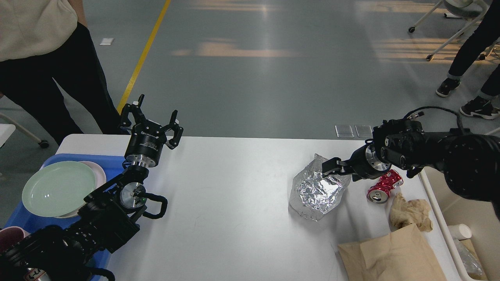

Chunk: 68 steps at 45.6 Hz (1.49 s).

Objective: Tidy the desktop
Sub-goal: 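Reach the right gripper to the crumpled silver foil bag and grasp it, then lift the foil bag with the right gripper and carry it to the bin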

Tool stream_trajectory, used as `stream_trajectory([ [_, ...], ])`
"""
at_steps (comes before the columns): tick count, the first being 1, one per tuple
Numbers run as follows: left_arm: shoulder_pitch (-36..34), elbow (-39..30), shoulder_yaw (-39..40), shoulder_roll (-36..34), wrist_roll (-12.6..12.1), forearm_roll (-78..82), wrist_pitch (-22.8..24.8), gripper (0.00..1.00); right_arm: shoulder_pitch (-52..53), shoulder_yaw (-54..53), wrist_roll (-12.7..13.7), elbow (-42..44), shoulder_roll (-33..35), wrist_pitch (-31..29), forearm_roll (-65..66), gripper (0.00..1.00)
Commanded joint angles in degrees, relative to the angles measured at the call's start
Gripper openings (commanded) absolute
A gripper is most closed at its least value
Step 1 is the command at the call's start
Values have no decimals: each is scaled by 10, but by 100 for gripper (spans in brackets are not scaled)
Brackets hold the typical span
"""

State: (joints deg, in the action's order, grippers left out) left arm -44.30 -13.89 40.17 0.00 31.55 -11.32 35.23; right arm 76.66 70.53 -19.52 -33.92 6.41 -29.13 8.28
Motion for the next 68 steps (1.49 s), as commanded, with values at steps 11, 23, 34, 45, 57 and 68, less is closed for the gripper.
stream_trajectory([
  [11,0,0,0,0,0,0,-1,96,-46,-11,-1,6,1,3,5,100],
  [23,0,0,0,0,0,0,0,96,-81,-13,0,10,-1,63,4,100],
  [34,0,0,0,0,0,0,0,96,-103,-14,0,17,0,110,-1,92],
  [45,0,0,0,0,0,1,-1,96,-114,-16,0,17,0,115,-2,40],
  [57,0,0,0,0,0,0,0,96,-114,-17,0,16,0,108,-2,9],
  [68,0,0,0,0,0,0,0,96,-102,-21,0,9,4,78,-1,0],
])
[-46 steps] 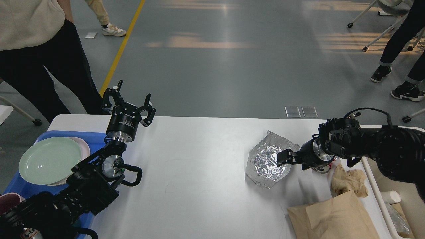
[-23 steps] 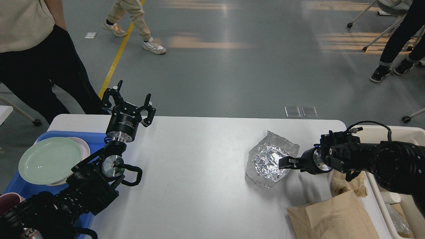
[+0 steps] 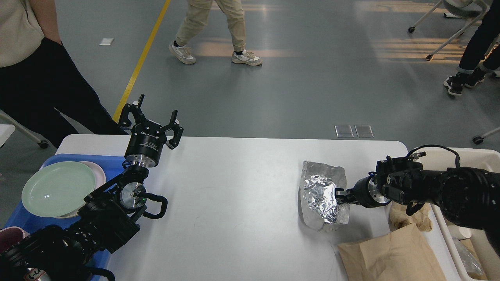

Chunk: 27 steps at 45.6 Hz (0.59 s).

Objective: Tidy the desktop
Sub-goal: 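Lift the foil bag with the right gripper and carry it to the bin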

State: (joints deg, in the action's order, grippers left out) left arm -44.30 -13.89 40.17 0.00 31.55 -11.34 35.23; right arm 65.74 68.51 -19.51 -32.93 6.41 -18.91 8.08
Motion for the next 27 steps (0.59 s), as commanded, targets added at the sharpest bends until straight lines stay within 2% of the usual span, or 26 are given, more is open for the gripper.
stream_trajectory([
  [1,0,0,0,0,0,0,0,96,8,0,0,-1,4,-33,1,0],
  [14,0,0,0,0,0,0,0,96,57,1,-1,-1,7,-110,1,0],
  [27,0,0,0,0,0,0,0,96,148,8,-2,-2,18,-269,1,0],
])
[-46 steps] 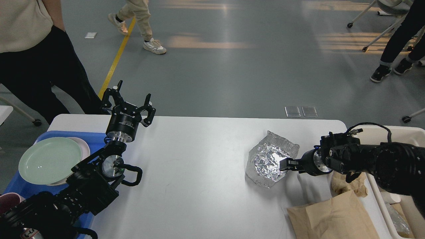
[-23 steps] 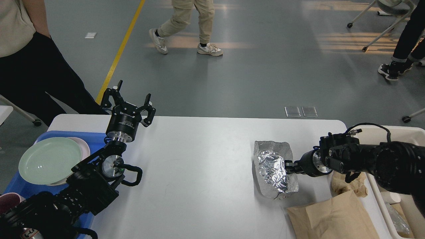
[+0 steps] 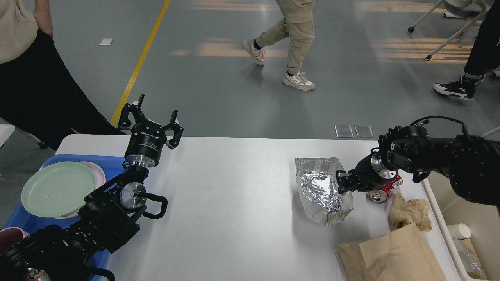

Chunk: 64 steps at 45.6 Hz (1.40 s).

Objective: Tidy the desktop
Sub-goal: 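Lift the foil bag with the right gripper and carry it to the bin, then open the right gripper to drop the foil bag into the white bin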

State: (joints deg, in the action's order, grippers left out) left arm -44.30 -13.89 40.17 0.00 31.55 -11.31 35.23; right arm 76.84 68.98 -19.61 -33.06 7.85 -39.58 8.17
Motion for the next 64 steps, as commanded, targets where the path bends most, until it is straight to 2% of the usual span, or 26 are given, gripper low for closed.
stream_trajectory([
  [1,0,0,0,0,0,0,0,96,46,4,-2,-2,5,-77,0,0],
  [7,0,0,0,0,0,0,0,96,106,5,-4,-10,12,-153,0,0],
  [27,0,0,0,0,0,0,-1,96,320,42,-4,-13,74,-154,1,0],
  [38,0,0,0,0,0,0,-1,96,329,94,-1,26,146,-154,5,0],
  [47,0,0,0,0,0,0,0,96,316,128,0,34,235,-154,5,0],
  [56,0,0,0,0,0,0,0,96,269,122,0,34,322,-48,-1,0],
  [64,0,0,0,0,0,1,0,96,208,115,0,34,370,63,-3,0],
])
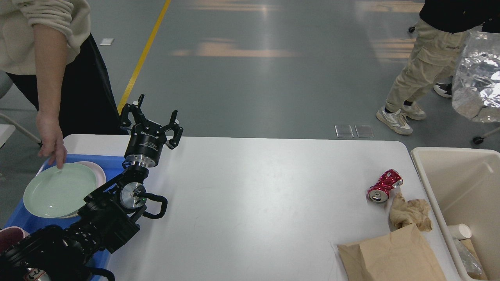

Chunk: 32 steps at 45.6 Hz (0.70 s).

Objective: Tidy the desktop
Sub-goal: 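Open the right gripper to drop the foil bag into the white bin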

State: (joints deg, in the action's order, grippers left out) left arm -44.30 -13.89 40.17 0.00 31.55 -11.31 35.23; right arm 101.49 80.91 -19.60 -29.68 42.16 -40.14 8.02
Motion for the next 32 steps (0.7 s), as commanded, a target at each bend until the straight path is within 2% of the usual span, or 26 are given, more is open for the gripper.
stream_trajectory([
  [1,0,0,0,0,0,1,0,96,-45,-4,-1,0,29,83,-1,0],
  [10,0,0,0,0,0,0,0,96,-116,-44,-1,-1,68,213,-4,0],
  [19,0,0,0,0,0,0,0,96,-269,-134,-2,0,71,370,-51,0],
  [23,0,0,0,0,0,0,0,96,-333,-180,-3,0,69,402,-65,0],
  [32,0,0,0,0,0,1,0,96,-431,-283,-3,1,61,415,-69,0],
])
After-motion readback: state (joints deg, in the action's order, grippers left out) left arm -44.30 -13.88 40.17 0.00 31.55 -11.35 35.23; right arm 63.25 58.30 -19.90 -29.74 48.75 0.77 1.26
